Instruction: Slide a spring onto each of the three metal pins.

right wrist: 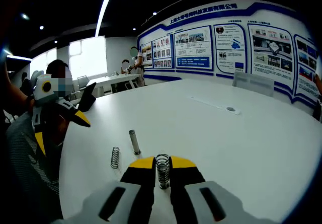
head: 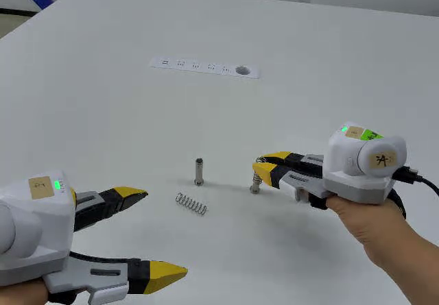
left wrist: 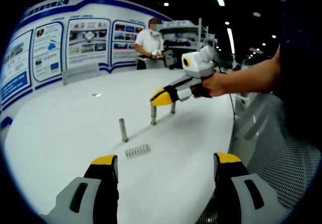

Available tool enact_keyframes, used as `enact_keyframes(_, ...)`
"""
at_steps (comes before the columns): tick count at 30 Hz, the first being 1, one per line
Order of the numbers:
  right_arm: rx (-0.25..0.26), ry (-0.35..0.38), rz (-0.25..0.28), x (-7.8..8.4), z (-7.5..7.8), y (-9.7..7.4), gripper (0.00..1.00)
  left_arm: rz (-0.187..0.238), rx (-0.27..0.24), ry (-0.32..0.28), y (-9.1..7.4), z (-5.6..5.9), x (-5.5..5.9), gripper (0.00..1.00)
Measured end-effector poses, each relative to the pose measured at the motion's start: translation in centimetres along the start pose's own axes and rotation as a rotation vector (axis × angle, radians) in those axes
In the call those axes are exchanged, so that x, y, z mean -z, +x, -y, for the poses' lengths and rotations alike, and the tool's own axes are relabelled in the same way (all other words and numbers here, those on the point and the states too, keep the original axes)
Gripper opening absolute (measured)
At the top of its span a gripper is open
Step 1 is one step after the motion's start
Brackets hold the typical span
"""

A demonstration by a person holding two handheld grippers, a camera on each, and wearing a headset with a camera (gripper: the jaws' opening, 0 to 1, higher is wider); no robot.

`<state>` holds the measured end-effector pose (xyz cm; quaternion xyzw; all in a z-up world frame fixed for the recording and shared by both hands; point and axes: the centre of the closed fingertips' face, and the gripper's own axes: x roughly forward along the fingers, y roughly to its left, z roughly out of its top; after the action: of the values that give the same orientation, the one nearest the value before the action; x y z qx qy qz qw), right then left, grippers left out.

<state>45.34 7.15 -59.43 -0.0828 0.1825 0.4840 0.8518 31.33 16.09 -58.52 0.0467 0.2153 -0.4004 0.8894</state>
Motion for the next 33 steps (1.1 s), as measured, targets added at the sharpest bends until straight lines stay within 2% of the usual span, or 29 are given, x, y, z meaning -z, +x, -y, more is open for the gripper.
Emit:
enact_keyframes(20, 0.023, -0.075, -0.156, 2.6, 0.1, 0.8, 0.13, 0.009, -0.004, -0.004, -0.1, -0.1, -0.2, 0.79)
enact_keyframes(33, 0.033, -0.079, -0.189, 3.1, 0.0, 0.0, 0.18, 0.017, -0.007, -0.004, -0.1, -0.2, -0.3, 0.79)
